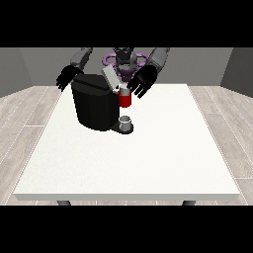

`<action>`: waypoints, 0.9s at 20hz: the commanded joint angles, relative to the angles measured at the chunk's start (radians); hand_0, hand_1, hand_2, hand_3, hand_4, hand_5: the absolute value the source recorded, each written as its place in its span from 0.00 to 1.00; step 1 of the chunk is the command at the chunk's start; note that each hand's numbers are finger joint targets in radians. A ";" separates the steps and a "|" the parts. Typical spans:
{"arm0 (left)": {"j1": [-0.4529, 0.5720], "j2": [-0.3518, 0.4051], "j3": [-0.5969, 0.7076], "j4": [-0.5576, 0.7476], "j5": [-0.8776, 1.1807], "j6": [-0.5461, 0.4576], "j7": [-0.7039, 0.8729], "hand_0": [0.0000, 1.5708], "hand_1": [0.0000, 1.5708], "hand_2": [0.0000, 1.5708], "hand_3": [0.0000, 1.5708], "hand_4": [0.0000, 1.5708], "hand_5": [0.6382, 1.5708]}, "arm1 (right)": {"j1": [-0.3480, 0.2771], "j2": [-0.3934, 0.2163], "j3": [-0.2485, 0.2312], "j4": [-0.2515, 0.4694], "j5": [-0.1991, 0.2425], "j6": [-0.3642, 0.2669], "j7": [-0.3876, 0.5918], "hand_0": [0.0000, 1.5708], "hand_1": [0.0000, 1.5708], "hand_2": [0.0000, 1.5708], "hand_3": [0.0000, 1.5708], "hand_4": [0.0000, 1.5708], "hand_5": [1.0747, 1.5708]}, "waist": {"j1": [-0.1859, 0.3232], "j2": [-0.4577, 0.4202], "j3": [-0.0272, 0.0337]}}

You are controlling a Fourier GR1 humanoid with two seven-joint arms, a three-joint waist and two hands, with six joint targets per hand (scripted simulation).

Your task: Insert the coffee pod into the coffee machine and close the lid

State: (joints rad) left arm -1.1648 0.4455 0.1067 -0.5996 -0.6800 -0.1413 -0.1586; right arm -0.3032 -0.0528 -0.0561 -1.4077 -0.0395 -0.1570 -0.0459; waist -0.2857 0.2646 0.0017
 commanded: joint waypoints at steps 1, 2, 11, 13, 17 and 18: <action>0.004 0.020 0.000 0.012 -0.019 0.014 -0.011 0.68 0.68 0.72 0.62 0.23 1.00 | 0.011 0.007 0.017 -0.020 0.005 0.001 0.011 0.00 0.00 0.00 0.00 0.28 1.00 | -0.012 0.009 -0.0016; 0.001 0.000 -0.006 -0.001 -0.015 -0.001 0.000 0.68 0.68 0.71 0.61 0.23 1.00 | 0.028 0.050 0.032 0.007 0.036 -0.051 -0.023 0.00 0.00 0.00 0.00 0.27 1.00 | 0.018 -0.014 -0.0015; 0.002 0.005 -0.060 0.013 -0.071 -0.065 0.000 0.00 0.00 0.00 0.00 0.00 1.00 | -0.015 0.019 0.007 0.023 0.025 -0.040 0.005 0.00 0.00 0.00 0.00 0.28 1.00 | 0.014 -0.014 -0.0015; 0.025 -0.008 -0.066 -0.004 -0.077 -0.043 -0.024 0.00 0.00 0.00 0.00 0.00 1.00 | 0.006 0.008 -0.014 0.046 -0.004 -0.004 -0.051 0.00 0.00 0.00 0.00 0.26 1.00 | 0.019 -0.003 -0.0013; 0.007 0.001 -0.047 -0.007 -0.074 -0.050 -0.008 0.00 0.00 0.00 0.00 0.00 1.00 | 0.006 0.016 -0.011 0.049 0.000 -0.019 -0.032 0.00 0.00 0.00 0.00 0.22 1.00 | 0.016 -0.027 -0.0015; 0.012 0.006 -0.061 -0.027 -0.084 -0.052 -0.028 0.00 0.00 0.00 0.00 0.00 1.00 | 0.006 0.002 -0.027 0.086 0.002 -0.013 -0.067 0.00 0.00 0.00 0.00 0.23 1.00 | 0.045 -0.019 -0.0013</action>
State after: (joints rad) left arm -1.1667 0.4488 0.0558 -0.6157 -0.7503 -0.1872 -0.1738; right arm -0.3147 -0.0408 -0.0706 -1.3522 -0.0350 -0.1786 -0.0831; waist -0.2580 0.2533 0.0012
